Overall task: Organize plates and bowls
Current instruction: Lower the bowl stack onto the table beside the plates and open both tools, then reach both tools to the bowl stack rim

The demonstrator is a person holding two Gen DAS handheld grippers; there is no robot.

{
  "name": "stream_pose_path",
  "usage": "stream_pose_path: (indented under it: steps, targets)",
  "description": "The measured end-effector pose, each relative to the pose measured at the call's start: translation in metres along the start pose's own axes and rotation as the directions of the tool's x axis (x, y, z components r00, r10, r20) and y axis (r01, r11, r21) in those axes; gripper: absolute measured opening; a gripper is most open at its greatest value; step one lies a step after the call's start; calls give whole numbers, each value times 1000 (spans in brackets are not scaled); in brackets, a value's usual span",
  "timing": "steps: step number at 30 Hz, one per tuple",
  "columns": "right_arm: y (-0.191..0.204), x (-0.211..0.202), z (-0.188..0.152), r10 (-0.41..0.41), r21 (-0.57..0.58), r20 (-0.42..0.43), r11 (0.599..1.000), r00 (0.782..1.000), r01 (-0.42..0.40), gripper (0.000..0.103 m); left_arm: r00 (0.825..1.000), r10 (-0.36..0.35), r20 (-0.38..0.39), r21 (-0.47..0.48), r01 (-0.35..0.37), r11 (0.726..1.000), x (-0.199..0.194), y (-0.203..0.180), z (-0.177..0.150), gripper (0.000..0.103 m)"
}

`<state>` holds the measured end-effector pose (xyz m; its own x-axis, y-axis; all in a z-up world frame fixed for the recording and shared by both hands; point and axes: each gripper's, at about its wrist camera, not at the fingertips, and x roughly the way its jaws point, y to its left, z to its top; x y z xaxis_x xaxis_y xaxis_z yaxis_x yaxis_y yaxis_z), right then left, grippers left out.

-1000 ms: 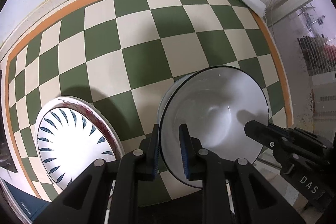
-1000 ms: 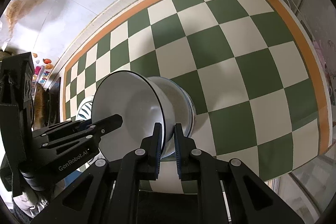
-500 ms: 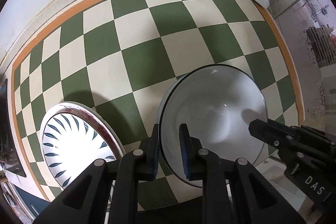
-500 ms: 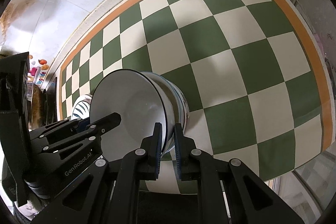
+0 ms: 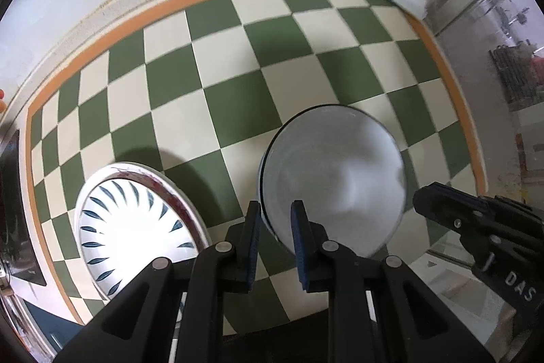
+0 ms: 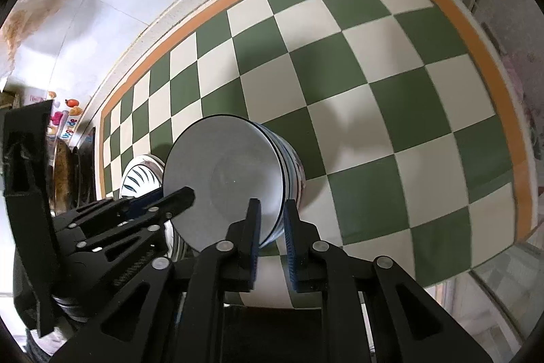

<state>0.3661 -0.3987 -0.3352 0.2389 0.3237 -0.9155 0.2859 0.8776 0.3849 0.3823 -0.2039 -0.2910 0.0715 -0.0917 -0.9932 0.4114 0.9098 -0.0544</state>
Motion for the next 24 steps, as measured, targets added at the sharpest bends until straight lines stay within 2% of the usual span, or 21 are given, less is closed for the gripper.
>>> stream_pose_path:
  steps: [2,4,6,7,9,11,12,13,15,16,19,24]
  targets:
    - [5,-13,-6,-23,-17,20,1000,1000,24,18,999,-10,32,6,10,1000,-15,1,-6,16]
    - [9,-26,-13,-39,-26,44,999,998,40,26,998,-27,63,15,26,1000,-33,2,-14,21]
    - [14,-39,-21,-62,-40,69,997,996,65,40,995,-39,89,30,37,999,-47,1,-20,24]
    - [17,-46,-25,-73,-46,81,996,994,77,43,994,-46,103,37,43,998,-55,1,-22,29]
    - [22,-60,-32,-81,-53,102,995,992,86,58,990,-52,128,51,45,998,-68,1,-27,34]
    - [27,-71,-39,-93,-61,115,993,989,100,68,987,-65,149,61,57,997,-82,2,-29,36]
    - [30,-77,-43,-101,-67,122,992,987,110,73,985,-70,159,64,61,996,-87,2,-30,43]
    - [34,-82,-47,-105,-71,131,991,986,115,76,983,-73,167,69,63,996,-91,2,-31,61]
    - [40,-95,-54,-108,-71,147,990,983,120,84,979,-66,195,73,53,996,-102,4,-32,83]
    - [42,-100,-57,-112,-68,157,990,981,124,86,974,-56,218,69,42,997,-108,5,-33,88]
    - [49,-118,-64,-138,-67,199,986,970,154,90,961,-69,270,66,53,996,-124,10,-35,93]
    - [56,-145,-72,-165,-60,262,980,951,187,94,950,-115,291,74,98,992,-140,14,-38,99]
